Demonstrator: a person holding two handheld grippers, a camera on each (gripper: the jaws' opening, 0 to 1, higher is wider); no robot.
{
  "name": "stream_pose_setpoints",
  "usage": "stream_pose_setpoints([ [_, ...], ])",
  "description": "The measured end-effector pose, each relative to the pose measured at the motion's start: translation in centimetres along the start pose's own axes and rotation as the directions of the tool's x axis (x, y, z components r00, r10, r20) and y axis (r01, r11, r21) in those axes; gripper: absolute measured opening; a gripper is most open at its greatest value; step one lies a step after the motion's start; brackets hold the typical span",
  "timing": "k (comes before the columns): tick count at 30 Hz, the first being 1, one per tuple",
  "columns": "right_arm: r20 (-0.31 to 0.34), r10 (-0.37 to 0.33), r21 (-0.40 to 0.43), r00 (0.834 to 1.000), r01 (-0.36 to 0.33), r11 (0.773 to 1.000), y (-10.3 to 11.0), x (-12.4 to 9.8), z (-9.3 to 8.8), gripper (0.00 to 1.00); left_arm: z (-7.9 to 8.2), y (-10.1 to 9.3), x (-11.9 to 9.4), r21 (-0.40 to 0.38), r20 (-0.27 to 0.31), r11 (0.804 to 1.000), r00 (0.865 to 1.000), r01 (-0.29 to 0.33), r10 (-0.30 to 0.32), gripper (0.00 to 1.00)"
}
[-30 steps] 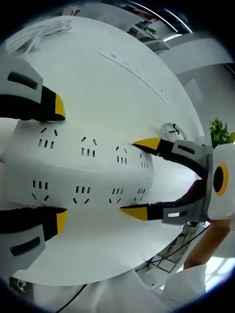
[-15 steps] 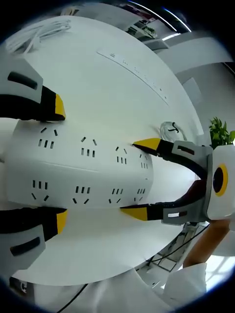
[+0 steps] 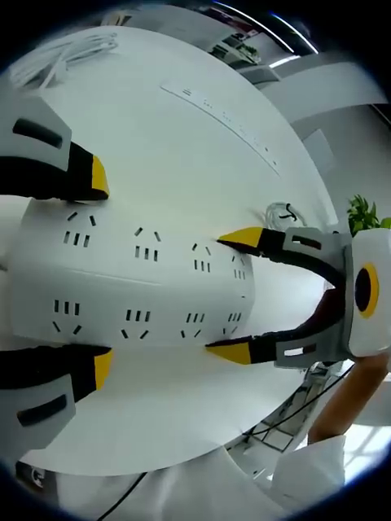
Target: Straighten the power strip on the desk, plug the charger into it
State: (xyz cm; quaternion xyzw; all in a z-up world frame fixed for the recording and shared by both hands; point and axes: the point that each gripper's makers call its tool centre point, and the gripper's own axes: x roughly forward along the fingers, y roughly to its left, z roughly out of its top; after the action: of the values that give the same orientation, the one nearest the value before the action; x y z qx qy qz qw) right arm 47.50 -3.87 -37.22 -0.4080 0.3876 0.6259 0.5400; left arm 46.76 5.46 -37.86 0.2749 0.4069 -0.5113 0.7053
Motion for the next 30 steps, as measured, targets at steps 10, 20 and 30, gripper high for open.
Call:
stream_pose_setpoints([
  [10,0.014,-0.003,-0.022,1.0,0.004,1.0,0.1,0.1,0.1,0.65,-0.7,-0.1,-0.4,0.011,-0.017,1.0,1.0,0.0,0.0,0.72],
  [20,0.025,-0.012,-0.005,1.0,0.012,1.0,-0.9,-0.1,-0.1,0.64,-0.7,-0.2,-0.5,0.018,-0.011,1.0,1.0,0.006,-0.006,0.72],
  [30,0.044,-0.029,0.031,0.999,0.028,0.999,0.1,-0.2,-0.3,0.64,-0.5,-0.9,-0.4,0.058,0.005,0.998,1.0,0.021,-0.022,0.72],
])
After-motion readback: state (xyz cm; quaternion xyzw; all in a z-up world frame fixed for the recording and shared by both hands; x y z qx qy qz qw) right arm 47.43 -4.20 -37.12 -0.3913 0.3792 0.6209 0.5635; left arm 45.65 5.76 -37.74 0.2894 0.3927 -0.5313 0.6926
